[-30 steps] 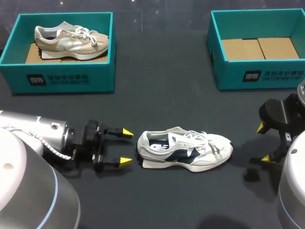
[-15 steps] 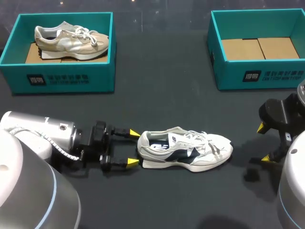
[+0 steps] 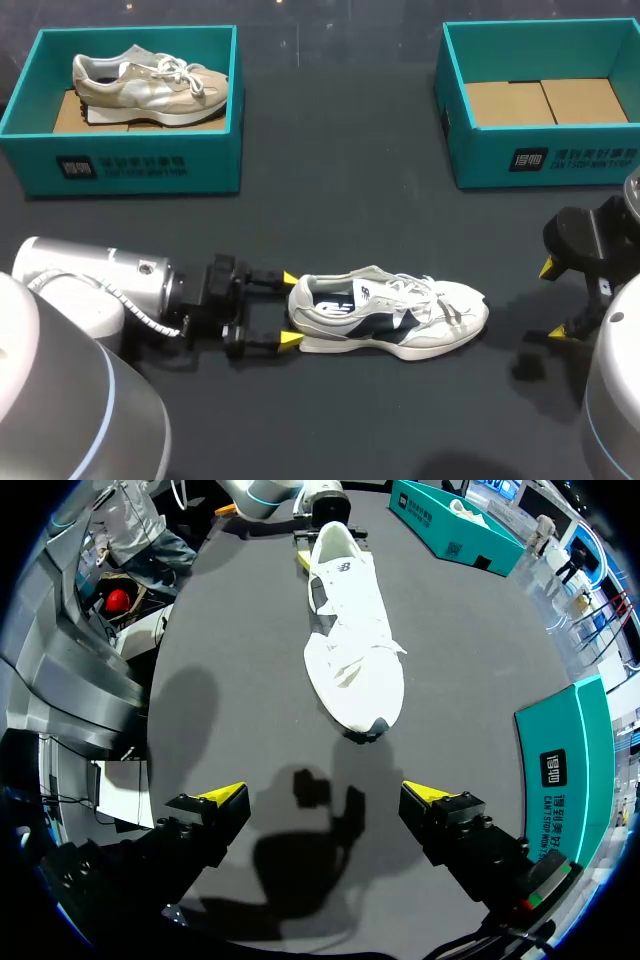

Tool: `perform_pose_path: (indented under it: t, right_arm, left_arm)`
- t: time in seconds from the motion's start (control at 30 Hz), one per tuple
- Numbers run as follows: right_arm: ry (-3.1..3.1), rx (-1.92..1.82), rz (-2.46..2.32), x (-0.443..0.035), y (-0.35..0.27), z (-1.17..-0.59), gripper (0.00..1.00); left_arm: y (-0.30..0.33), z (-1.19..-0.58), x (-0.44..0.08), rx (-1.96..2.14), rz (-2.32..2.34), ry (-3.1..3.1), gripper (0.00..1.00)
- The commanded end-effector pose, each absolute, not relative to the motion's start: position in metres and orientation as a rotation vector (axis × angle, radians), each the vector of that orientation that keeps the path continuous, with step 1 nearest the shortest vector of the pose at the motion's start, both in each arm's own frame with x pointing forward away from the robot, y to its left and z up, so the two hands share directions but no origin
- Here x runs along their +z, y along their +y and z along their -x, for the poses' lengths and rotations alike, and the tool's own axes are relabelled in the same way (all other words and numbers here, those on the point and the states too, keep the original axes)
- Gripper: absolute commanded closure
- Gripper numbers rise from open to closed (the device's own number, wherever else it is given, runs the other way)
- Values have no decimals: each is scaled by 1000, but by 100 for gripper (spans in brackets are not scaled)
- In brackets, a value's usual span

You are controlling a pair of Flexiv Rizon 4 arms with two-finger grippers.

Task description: Take the shoe out of the shoebox, open the shoe tongue, remove and reinsert the insole, then place the shoe into the shoebox

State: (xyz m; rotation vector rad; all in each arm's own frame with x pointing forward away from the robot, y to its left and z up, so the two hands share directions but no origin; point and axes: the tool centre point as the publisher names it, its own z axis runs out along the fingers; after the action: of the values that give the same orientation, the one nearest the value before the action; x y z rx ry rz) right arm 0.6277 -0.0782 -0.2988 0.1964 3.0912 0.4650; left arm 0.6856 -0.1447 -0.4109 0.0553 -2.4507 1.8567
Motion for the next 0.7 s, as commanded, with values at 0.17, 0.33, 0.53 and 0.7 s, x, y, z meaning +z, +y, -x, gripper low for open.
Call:
perform_pose_path:
  t: [0.17, 0.33, 0.53, 0.7]
  right_arm:
    - [3088, 463, -196, -298, -79, -625, 0]
    - [3088, 463, -196, -298, -79, -625, 0]
    - [3088, 463, -196, -298, -79, -625, 0]
    - [3088, 463, -196, -298, -79, -625, 0]
  left_arm:
    - [-156, -686, -414, 1860, -70, -2445, 0]
    - [-164, -684, -416, 1857, -75, -2441, 0]
    - [-173, -681, -417, 1858, -73, -2435, 0]
    - [-180, -680, -418, 1861, -70, -2435, 0]
